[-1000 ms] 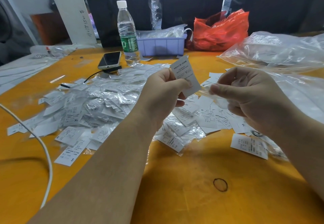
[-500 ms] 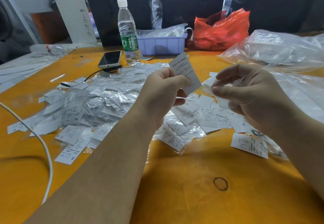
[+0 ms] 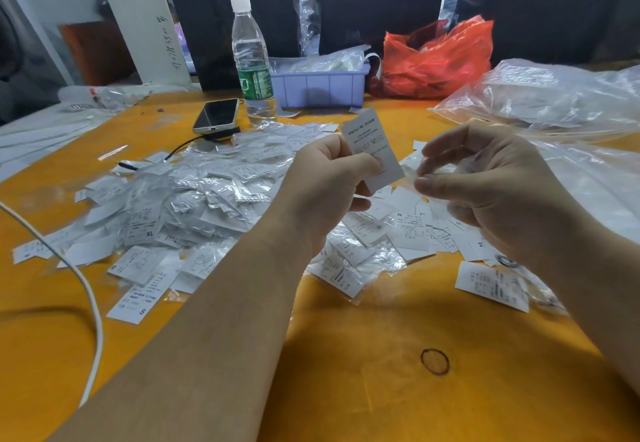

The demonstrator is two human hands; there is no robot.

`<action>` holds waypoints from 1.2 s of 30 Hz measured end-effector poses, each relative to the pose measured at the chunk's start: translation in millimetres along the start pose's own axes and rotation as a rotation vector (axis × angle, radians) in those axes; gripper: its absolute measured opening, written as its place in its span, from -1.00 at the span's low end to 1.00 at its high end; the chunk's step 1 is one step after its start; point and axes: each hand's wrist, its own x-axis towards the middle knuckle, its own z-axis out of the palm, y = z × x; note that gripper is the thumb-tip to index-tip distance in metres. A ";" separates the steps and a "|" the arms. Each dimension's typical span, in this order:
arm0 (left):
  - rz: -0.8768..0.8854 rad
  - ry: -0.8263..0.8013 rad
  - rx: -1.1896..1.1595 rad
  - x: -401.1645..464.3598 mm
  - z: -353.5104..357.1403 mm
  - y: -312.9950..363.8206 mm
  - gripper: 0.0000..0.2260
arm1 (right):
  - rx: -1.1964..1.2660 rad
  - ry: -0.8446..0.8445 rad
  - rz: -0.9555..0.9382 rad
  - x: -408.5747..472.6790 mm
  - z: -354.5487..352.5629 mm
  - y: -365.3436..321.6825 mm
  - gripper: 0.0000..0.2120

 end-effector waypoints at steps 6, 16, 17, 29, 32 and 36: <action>0.009 0.014 0.002 -0.3 0.0 1.1 -0.89 | -0.005 -0.008 -0.004 -0.7 2.0 -0.2 -0.69; 0.001 0.041 -0.006 0.4 -1.4 1.3 -0.89 | -0.008 -0.006 0.005 -2.0 2.0 -2.1 -0.68; 0.002 0.040 -0.008 0.3 -1.3 1.6 -0.89 | -0.006 -0.004 0.007 -2.1 2.0 -2.3 -0.68; 0.018 0.035 -0.013 0.2 -2.9 2.2 -0.90 | 0.010 -0.018 0.004 -1.3 2.2 0.2 -0.69; 0.022 0.028 0.007 -0.3 -1.9 1.7 -0.89 | 0.014 -0.012 0.006 -1.2 2.3 -0.1 -0.69; 0.027 0.032 0.032 -1.4 0.3 1.3 -0.90 | 0.013 -0.020 0.012 -1.6 3.1 -1.1 -0.68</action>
